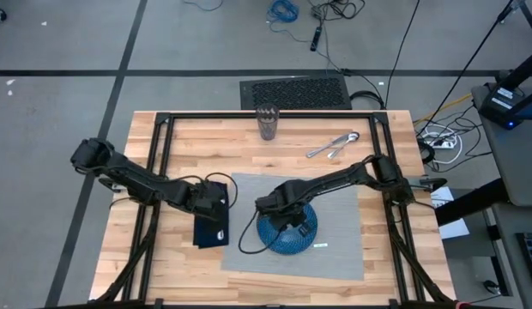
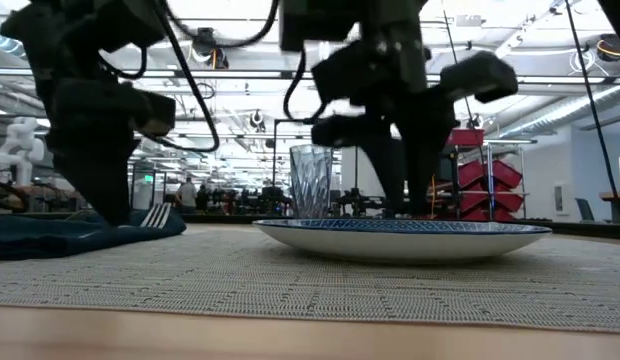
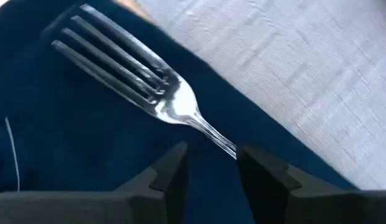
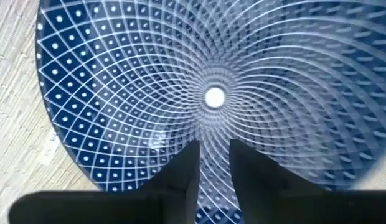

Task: Set table place
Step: Put the silver fork on the blue napkin

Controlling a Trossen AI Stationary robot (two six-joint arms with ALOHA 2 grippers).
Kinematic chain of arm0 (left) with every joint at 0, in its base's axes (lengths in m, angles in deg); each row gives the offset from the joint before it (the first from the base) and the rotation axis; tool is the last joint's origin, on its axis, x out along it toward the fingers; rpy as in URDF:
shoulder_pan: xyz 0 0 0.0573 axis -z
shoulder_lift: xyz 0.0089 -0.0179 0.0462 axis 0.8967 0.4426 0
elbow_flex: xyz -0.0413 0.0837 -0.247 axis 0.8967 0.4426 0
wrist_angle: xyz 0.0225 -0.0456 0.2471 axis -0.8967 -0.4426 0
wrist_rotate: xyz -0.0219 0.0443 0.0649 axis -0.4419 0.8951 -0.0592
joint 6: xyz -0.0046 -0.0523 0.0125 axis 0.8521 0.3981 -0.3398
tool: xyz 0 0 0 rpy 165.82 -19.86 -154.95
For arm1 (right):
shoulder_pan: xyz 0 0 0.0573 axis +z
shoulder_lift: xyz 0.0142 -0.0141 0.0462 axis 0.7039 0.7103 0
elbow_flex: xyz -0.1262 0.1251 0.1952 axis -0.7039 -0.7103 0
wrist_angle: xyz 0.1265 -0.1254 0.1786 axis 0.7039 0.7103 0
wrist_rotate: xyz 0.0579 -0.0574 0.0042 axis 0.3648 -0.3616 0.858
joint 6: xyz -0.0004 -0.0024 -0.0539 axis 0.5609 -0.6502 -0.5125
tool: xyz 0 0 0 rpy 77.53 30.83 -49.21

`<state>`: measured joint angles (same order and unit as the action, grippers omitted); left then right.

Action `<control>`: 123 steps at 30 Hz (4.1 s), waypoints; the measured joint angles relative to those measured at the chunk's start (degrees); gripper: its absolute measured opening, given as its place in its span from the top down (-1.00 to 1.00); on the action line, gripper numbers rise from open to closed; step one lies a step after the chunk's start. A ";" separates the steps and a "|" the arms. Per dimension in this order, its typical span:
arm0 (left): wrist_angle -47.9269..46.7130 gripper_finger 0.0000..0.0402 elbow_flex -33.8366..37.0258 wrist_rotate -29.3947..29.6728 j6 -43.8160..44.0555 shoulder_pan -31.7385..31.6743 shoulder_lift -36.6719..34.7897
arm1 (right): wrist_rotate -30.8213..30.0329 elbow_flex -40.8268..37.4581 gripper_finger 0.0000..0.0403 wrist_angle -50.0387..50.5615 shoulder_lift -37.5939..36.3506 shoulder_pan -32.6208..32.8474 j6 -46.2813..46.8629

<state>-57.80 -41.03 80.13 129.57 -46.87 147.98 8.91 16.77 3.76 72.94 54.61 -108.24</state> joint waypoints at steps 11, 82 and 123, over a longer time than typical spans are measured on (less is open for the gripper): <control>0.72 0.40 -1.43 1.29 8.49 -0.71 3.86 | -3.85 -4.53 0.66 -5.47 -14.02 0.09 0.00; -7.06 0.89 -13.33 1.57 8.26 -0.97 11.56 | -6.30 -16.19 0.66 -17.53 -19.93 -0.11 -5.33; -6.14 0.87 -13.33 2.55 8.22 0.05 11.49 | -6.37 -16.19 0.66 -17.49 -19.93 -0.11 -5.28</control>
<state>-63.94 -54.37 82.68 137.79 -46.82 159.48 2.54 0.58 -13.73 53.01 54.50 -113.52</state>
